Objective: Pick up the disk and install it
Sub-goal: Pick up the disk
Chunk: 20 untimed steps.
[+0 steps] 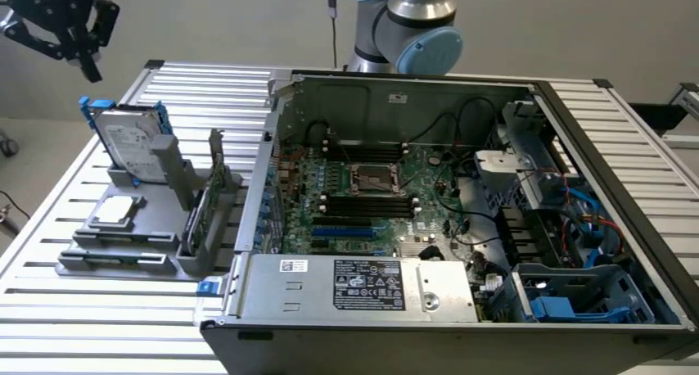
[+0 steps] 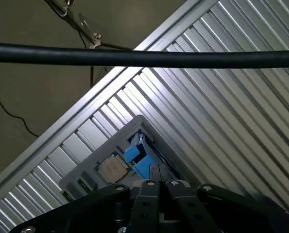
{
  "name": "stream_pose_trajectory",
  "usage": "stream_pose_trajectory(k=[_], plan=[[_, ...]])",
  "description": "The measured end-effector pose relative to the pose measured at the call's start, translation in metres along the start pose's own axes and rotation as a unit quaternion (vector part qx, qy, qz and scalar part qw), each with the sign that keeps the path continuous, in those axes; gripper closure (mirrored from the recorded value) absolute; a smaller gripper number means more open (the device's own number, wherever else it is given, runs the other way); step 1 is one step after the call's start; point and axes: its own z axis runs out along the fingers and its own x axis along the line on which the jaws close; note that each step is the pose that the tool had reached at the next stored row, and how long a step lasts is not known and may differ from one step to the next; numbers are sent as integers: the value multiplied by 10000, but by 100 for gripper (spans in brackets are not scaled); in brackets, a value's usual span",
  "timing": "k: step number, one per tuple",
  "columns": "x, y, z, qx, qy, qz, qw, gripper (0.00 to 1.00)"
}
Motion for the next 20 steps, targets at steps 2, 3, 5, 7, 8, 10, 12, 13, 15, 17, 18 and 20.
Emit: stream_pose_trajectory(k=[2,3,5,7,8,10,12,13,15,17,18,20], plan=[[0,0,7,3,1,-188,9998,89],[0,0,11,4,2,-278,9996,89],[0,0,18,7,3,-457,9990,89],[0,0,25,10,4,-643,9979,89],[0,0,29,11,4,-732,9973,89],[-1,0,36,14,6,-911,9958,89],[-1,0,43,17,7,-1093,9940,89],[-1,0,47,18,7,-1182,9930,89],[-1,0,53,21,8,-1366,9906,89],[-1,0,59,24,9,-1544,9880,89],[-1,0,61,25,10,-1635,9865,89],[-1,0,66,28,11,-1812,9834,89]])
